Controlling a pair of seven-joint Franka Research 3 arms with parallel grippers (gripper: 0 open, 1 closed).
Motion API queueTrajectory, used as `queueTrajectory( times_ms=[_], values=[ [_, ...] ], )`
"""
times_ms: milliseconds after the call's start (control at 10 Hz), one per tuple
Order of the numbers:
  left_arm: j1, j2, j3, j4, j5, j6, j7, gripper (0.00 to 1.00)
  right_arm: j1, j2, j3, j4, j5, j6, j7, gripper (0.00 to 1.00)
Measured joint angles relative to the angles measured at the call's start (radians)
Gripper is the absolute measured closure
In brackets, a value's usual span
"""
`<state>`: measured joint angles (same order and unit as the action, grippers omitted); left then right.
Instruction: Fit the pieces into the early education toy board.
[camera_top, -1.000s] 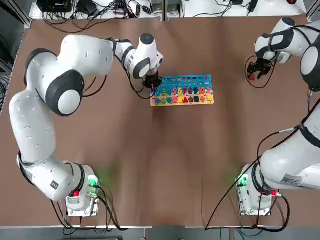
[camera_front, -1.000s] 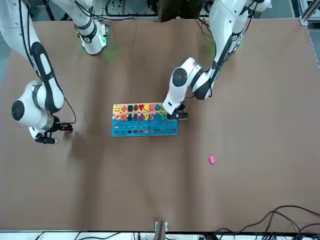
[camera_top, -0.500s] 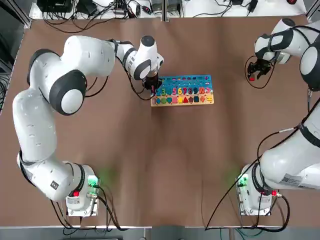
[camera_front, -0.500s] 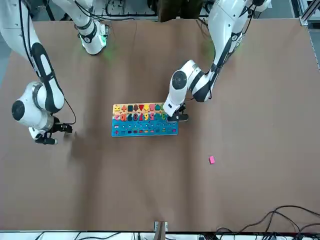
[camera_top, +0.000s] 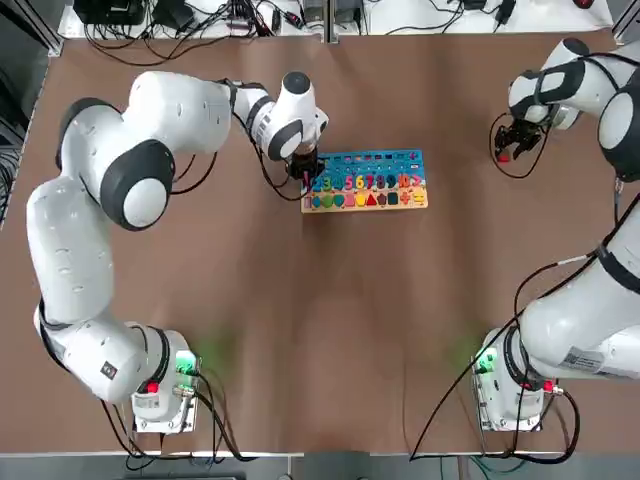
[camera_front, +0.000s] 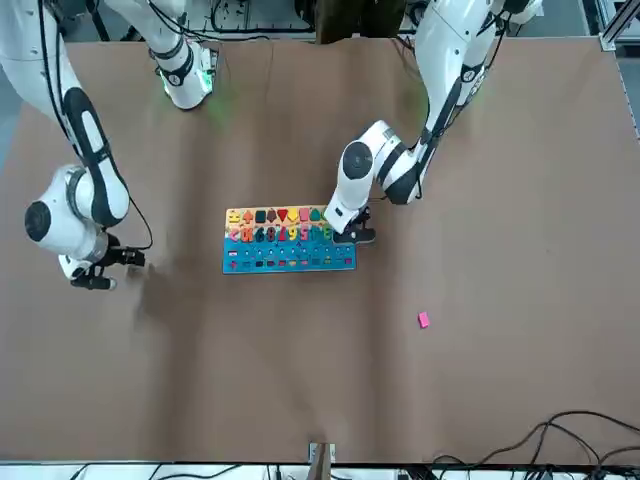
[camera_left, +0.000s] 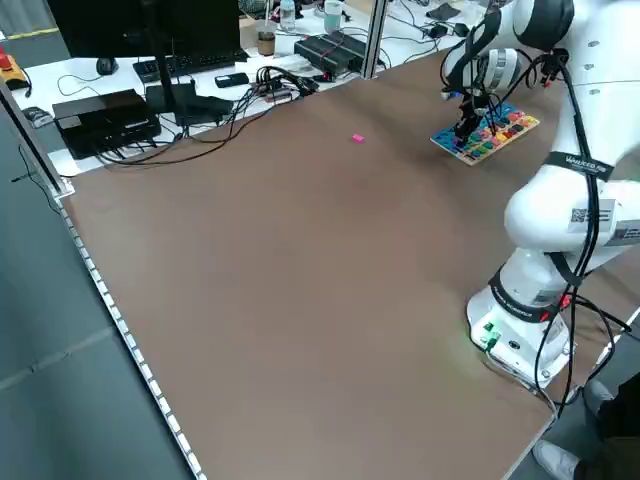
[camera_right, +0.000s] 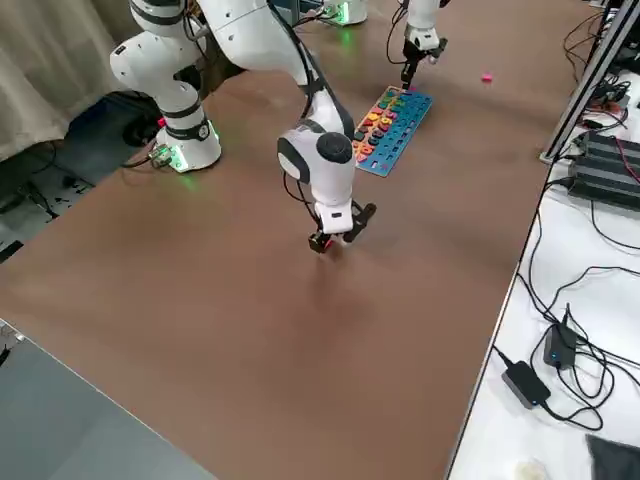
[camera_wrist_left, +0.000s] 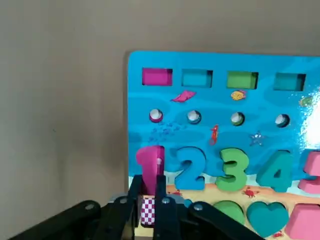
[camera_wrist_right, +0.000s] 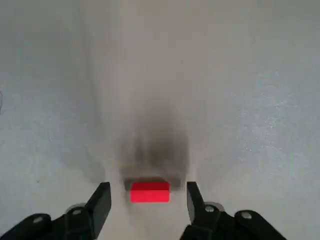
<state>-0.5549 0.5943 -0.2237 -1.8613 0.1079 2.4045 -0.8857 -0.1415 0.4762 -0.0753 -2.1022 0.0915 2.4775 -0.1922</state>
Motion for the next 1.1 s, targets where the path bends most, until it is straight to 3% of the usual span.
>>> queueTrajectory(
  times_ms=[1100],
  values=[
    [-0.015, 0.038, -0.001, 0.028, 0.002, 0.000, 0.000, 0.86, -0.002, 0.005, 0.000, 0.000, 0.001, 0.002, -0.003, 0.44]
  ],
)
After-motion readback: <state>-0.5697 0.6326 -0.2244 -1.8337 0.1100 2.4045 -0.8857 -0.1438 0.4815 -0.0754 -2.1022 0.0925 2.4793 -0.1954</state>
